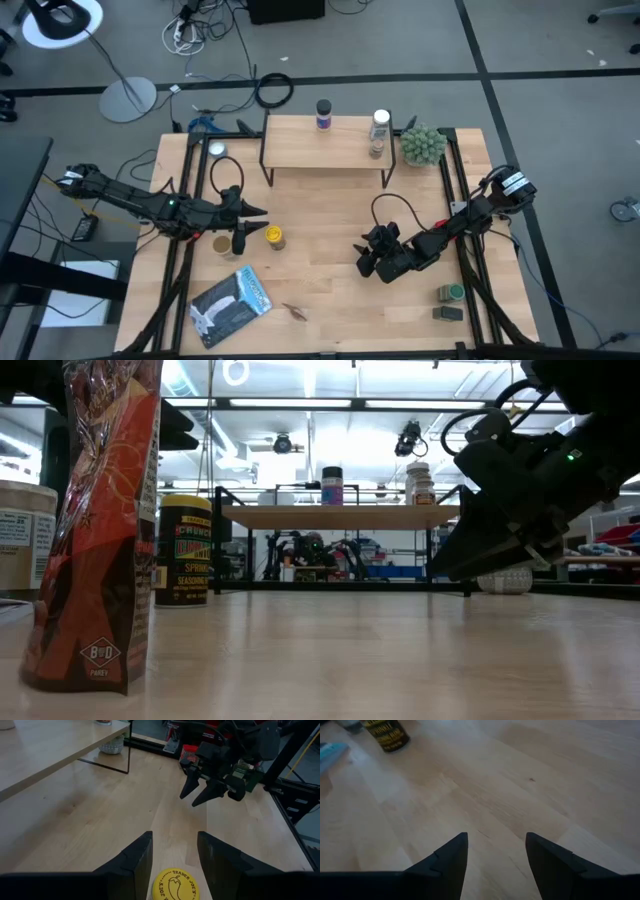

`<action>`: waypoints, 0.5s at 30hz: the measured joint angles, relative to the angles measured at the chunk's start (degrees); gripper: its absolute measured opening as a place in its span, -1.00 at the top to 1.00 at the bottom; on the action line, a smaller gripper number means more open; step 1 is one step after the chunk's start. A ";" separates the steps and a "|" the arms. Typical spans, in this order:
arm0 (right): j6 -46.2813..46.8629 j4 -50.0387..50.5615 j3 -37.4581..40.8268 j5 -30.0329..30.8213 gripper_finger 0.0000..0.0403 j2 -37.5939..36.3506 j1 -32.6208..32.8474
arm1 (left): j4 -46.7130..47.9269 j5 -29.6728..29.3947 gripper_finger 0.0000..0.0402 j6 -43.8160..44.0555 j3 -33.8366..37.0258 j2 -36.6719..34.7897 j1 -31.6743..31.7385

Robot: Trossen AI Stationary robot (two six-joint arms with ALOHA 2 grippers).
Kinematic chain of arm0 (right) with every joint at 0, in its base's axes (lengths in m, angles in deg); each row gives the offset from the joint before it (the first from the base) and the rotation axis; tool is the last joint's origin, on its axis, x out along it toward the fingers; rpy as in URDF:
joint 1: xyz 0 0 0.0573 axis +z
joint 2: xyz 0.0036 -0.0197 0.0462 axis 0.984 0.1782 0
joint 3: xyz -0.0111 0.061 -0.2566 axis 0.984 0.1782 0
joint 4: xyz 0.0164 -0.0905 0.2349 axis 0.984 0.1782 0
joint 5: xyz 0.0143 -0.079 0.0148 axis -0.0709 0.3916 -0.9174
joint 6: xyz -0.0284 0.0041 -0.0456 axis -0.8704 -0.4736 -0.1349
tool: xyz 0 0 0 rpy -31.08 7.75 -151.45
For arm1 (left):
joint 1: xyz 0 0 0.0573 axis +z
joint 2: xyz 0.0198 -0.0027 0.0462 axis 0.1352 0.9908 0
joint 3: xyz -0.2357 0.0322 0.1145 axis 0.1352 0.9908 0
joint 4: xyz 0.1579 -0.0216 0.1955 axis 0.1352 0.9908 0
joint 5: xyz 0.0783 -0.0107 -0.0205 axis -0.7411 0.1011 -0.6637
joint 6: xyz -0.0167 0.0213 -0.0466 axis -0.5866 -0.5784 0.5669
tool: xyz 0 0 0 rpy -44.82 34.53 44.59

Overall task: Shelf spices
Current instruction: Put the yellow seasoning bottle on the shelf aligned with the other black seasoning bottle

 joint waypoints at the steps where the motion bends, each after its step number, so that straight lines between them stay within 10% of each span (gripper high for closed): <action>1: 0.00 -0.40 0.00 0.00 0.01 0.04 0.00 | 0.00 0.04 0.20 0.06 0.00 0.00 0.02; 15: -1.05 -1.08 -0.02 0.33 0.03 0.04 -0.02 | -4.45 -2.29 0.12 -3.49 -0.07 0.69 0.04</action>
